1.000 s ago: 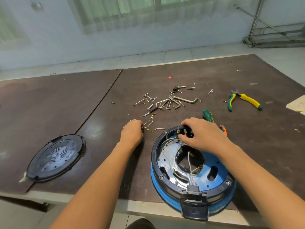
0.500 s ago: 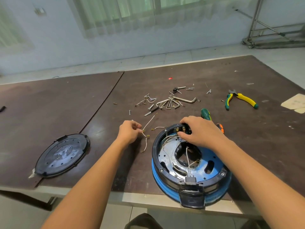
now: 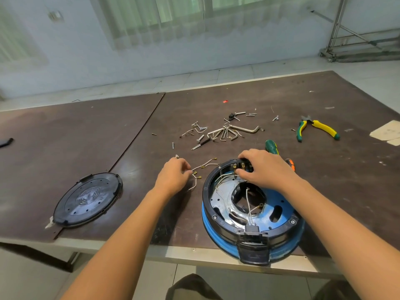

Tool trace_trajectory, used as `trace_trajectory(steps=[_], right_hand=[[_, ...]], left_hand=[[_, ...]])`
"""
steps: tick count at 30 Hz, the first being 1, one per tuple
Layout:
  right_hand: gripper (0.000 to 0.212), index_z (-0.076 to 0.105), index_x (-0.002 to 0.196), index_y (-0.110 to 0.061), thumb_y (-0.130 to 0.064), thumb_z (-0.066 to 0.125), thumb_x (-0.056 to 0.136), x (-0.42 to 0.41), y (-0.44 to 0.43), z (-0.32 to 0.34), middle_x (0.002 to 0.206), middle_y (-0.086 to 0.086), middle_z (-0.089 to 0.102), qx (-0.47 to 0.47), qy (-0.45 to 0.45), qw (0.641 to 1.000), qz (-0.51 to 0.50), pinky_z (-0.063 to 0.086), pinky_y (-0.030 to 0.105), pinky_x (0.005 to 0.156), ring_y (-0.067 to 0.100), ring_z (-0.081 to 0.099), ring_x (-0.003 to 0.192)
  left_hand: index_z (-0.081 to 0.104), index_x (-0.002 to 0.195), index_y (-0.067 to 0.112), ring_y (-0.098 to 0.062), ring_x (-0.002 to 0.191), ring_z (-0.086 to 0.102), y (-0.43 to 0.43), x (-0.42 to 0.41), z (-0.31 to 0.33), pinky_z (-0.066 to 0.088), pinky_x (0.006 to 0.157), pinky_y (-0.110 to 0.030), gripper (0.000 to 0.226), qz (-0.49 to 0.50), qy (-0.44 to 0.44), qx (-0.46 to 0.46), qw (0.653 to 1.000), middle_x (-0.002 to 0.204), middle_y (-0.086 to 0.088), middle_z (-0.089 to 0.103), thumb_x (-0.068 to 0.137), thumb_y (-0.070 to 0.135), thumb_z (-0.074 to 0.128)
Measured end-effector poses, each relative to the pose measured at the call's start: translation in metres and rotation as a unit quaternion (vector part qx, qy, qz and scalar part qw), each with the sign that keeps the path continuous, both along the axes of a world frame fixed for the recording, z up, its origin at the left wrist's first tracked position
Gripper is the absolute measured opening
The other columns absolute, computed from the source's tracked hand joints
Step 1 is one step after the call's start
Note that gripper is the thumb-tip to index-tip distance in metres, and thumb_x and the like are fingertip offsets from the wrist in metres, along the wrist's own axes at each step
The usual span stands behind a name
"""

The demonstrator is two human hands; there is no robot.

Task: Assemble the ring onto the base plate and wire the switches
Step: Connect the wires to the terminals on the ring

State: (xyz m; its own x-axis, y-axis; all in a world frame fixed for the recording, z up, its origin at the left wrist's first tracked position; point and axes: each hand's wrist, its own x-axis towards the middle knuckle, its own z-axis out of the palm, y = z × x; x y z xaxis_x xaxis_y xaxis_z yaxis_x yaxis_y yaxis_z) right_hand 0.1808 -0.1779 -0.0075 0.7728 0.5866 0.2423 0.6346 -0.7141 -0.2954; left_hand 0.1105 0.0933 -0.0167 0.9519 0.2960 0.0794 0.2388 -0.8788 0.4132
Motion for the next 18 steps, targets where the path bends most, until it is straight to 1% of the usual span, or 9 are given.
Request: trace_trajectory(steps=[1,3,4,7,10,13,15,16,18], right_hand=[[0.045,0.055,0.128,-0.030,-0.054,0.057,0.091,0.000,0.000,0.000,0.119,-0.008,0.063,-0.002,0.002,1.000,-0.001,0.039,0.029,0.075,0.014,0.060,0.105],[0.045,0.054,0.129,-0.029,-0.054,0.057,0.092,0.000,0.000,0.000,0.119,-0.008,0.063,-0.006,0.005,1.000,-0.002,0.040,0.029,0.076,0.014,0.060,0.105],[0.046,0.054,0.130,-0.029,-0.054,0.057,0.092,0.000,0.000,0.000,0.120,-0.007,0.063,-0.009,0.005,1.000,-0.001,0.040,0.029,0.076,0.014,0.060,0.105],[0.049,0.051,0.137,-0.027,-0.052,0.054,0.095,-0.002,0.001,0.002,0.127,-0.004,0.063,-0.012,0.007,1.000,-0.002,0.046,0.032,0.082,0.016,0.060,0.112],[0.051,0.046,0.144,-0.022,-0.050,0.043,0.102,-0.006,0.001,0.005,0.134,0.002,0.062,0.012,0.019,1.000,-0.012,0.049,0.040,0.091,0.023,0.061,0.118],[0.043,0.053,0.135,-0.017,-0.044,0.039,0.105,-0.011,0.002,0.009,0.120,0.004,0.067,0.065,0.000,0.998,-0.018,0.045,0.034,0.078,0.024,0.063,0.107],[0.031,0.061,0.121,-0.016,-0.034,0.042,0.104,-0.014,-0.001,0.014,0.102,0.003,0.070,0.135,-0.050,0.989,-0.036,0.039,0.031,0.069,0.024,0.064,0.093],[0.026,0.063,0.116,-0.016,-0.029,0.044,0.104,-0.015,-0.004,0.018,0.094,0.002,0.070,0.162,-0.075,0.983,-0.054,0.037,0.031,0.067,0.024,0.064,0.087],[0.022,0.063,0.113,-0.017,-0.023,0.046,0.101,-0.017,-0.012,0.022,0.086,0.001,0.069,0.173,-0.100,0.975,-0.097,0.039,0.032,0.064,0.023,0.063,0.080]], left_hand=[[0.064,0.093,0.024,-0.018,0.089,0.061,-0.004,-0.001,-0.002,0.051,0.077,-0.033,0.012,-0.010,0.015,0.015,1.000,0.098,0.001,0.065,0.089,0.035,0.069],[0.065,0.098,0.020,-0.019,0.088,0.062,-0.013,-0.002,-0.007,0.055,0.079,-0.038,0.026,-0.014,0.053,0.026,0.998,0.096,0.001,0.066,0.086,0.041,0.072],[0.065,0.102,0.017,-0.021,0.091,0.064,-0.017,-0.003,-0.009,0.055,0.083,-0.040,0.029,-0.012,0.060,0.022,0.998,0.098,0.000,0.067,0.085,0.040,0.073],[0.066,0.114,0.014,-0.022,0.099,0.065,-0.024,-0.005,-0.014,0.054,0.092,-0.039,0.029,0.012,0.030,-0.020,0.999,0.107,-0.004,0.069,0.088,0.026,0.073],[0.058,0.123,0.013,-0.024,0.100,0.063,-0.029,-0.006,-0.012,0.053,0.089,-0.039,0.031,0.011,0.041,-0.015,0.999,0.111,-0.007,0.068,0.093,0.020,0.066],[0.050,0.133,0.013,-0.024,0.102,0.062,-0.037,-0.010,-0.004,0.051,0.090,-0.042,0.035,-0.003,0.031,-0.031,0.999,0.111,-0.005,0.067,0.098,0.016,0.055],[0.059,0.127,0.011,-0.024,0.105,0.062,-0.045,-0.012,0.007,0.050,0.093,-0.039,0.029,-0.008,-0.023,-0.059,0.998,0.114,-0.007,0.068,0.099,0.013,0.053],[0.065,0.121,0.011,-0.023,0.100,0.063,-0.050,-0.013,0.015,0.051,0.089,-0.035,0.025,-0.011,-0.051,-0.080,0.995,0.109,-0.007,0.070,0.099,0.011,0.053],[0.072,0.112,0.012,-0.016,0.085,0.063,-0.063,-0.014,0.033,0.049,0.078,-0.027,0.021,-0.017,-0.091,-0.128,0.987,0.095,-0.004,0.071,0.098,0.012,0.055]])
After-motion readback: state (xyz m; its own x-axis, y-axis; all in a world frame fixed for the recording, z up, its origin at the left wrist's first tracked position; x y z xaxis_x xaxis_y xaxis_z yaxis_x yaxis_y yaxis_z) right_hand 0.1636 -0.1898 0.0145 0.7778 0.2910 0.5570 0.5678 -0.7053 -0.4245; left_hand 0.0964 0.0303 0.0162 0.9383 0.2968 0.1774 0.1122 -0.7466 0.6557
